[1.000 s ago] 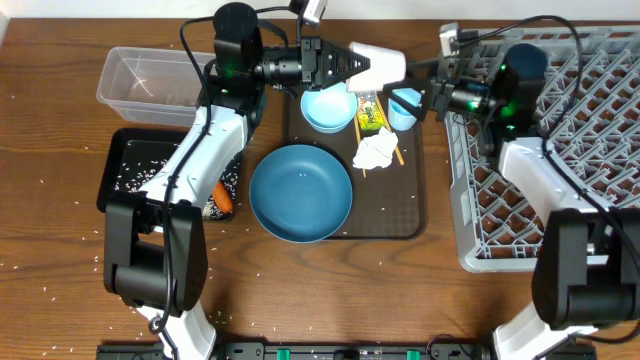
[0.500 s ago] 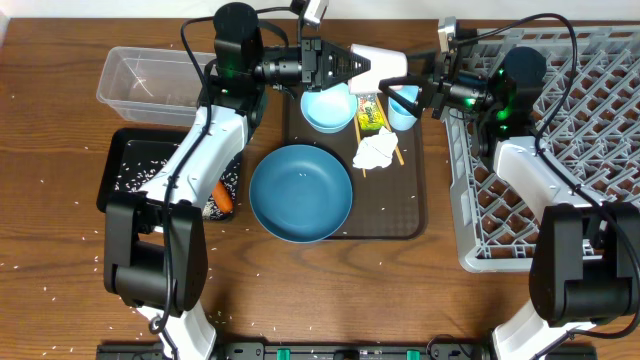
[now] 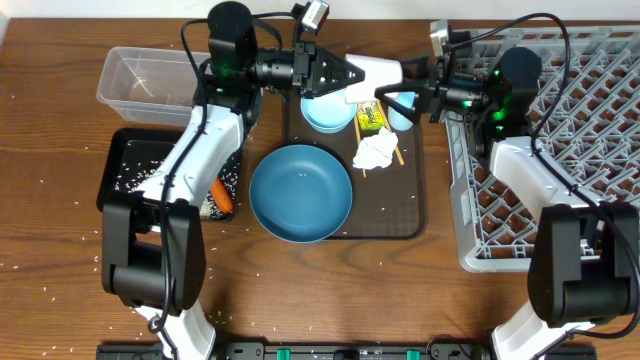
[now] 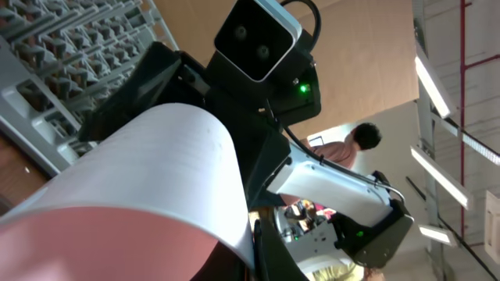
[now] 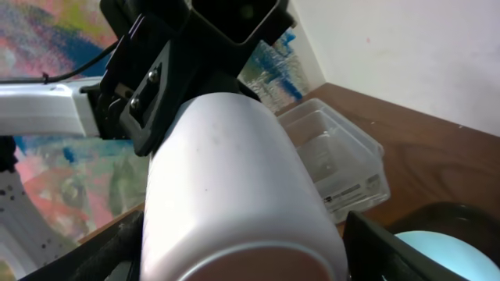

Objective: Sort waste into correct bins and load items into the dishwasher rack
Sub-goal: 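Close the right gripper on the pink cup held by the left gripper, then open the left gripper and carry the pink cup right over the rack, then lower the pink cup upside down into the rack and release it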

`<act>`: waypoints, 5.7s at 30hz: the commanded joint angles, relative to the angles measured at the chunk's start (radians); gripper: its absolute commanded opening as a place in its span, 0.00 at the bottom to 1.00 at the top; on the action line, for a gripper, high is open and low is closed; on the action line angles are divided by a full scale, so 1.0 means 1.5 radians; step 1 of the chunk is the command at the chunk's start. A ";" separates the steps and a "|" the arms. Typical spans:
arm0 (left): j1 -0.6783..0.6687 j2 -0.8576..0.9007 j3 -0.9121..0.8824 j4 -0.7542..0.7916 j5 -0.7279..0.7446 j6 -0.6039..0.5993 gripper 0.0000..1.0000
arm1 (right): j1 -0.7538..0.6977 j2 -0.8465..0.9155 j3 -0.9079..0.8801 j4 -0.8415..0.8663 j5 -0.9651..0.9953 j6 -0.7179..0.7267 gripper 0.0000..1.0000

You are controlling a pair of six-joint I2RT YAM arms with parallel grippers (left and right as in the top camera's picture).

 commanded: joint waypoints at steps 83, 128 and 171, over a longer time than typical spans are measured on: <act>0.004 0.001 -0.017 -0.021 0.038 -0.020 0.07 | 0.037 0.007 0.005 -0.035 -0.103 -0.061 0.41; 0.006 0.002 -0.017 -0.022 0.037 0.208 0.15 | -0.194 0.007 0.006 0.171 -0.117 0.237 0.22; 0.005 0.002 -0.018 -0.027 0.037 0.272 0.15 | -0.251 0.005 0.009 -0.106 0.049 0.094 0.13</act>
